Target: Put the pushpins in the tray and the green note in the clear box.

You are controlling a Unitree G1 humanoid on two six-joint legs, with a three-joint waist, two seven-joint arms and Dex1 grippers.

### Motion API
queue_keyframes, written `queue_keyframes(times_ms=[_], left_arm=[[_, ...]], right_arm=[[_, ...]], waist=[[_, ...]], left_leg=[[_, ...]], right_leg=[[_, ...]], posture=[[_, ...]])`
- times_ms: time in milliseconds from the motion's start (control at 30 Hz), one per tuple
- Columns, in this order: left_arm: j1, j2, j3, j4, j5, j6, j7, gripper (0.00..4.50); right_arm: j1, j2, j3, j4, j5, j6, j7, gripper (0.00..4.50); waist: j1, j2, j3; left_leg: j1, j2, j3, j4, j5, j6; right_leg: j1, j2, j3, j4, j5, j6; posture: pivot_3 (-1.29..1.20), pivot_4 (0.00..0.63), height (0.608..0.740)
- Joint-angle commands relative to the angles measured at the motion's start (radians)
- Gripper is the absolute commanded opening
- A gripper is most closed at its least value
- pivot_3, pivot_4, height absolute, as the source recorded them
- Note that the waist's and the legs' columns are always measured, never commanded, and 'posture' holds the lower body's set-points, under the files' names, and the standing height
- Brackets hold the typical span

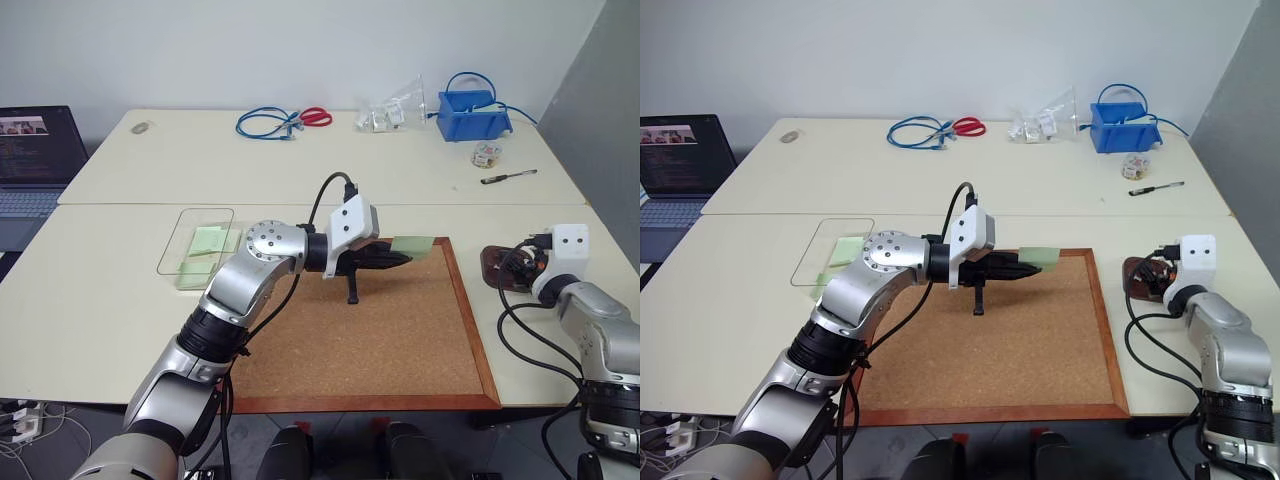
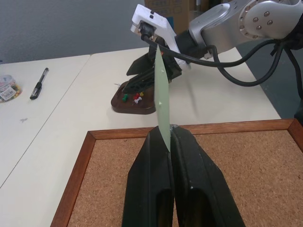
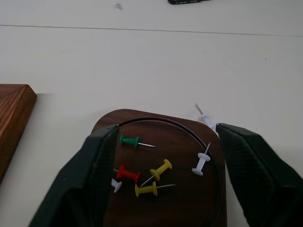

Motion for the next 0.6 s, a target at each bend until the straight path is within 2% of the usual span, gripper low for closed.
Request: queue_keyframes(times_ms=[33,200,333,500,600], left_arm=[[-0.016,-0.004,0.019,-0.015,0.004,-0.016,-0.011,0.00],[-0.016,-0.002,0.030,-0.016,0.008,-0.013,-0.007,0.00],[-0.012,0.001,0.059,-0.026,0.018,-0.001,0.037,0.00],[-0.024,0.020,0.157,-0.038,0.035,0.085,0.178,0.00],[-0.023,0.028,0.224,-0.068,0.033,0.164,0.273,0.00]], right_arm=[[-0.003,-0.017,-0.039,-0.052,0.007,-0.002,0.003,4.42],[0.010,-0.031,-0.025,-0.110,0.021,0.011,0.043,4.49],[0.040,-0.083,0.021,-0.207,0.041,-0.015,0.169,4.49],[0.044,-0.156,0.038,-0.398,0.261,-0.001,0.460,4.49],[-0.004,-0.186,0.055,-0.458,0.376,0.037,0.554,4.49]], waist=[[0.001,0.000,0.000],[0.000,0.000,0.000],[0.001,0.000,0.000],[-0.003,0.000,0.000],[-0.004,-0.001,0.000]], left_leg=[[0.000,0.000,0.000,0.000,0.000,0.000],[0.000,0.000,0.000,0.000,0.000,0.000],[0.000,0.000,0.000,0.000,0.000,0.000],[0.000,0.000,-0.001,0.000,0.000,0.000],[0.000,0.000,-0.001,0.000,0.000,0.000]], right_leg=[[0.000,0.000,0.000,0.000,0.000,0.000],[0.000,0.000,0.000,0.000,0.000,0.000],[0.000,0.000,0.000,0.000,0.000,0.000],[0.000,0.000,0.000,-0.001,0.000,0.000],[0.001,0.000,-0.001,-0.001,0.000,0.000]], posture=[[0.00,0.150,0.740],[0.00,0.150,0.740],[0.00,0.150,0.740],[0.00,0.150,0.740],[0.00,0.150,0.740]])
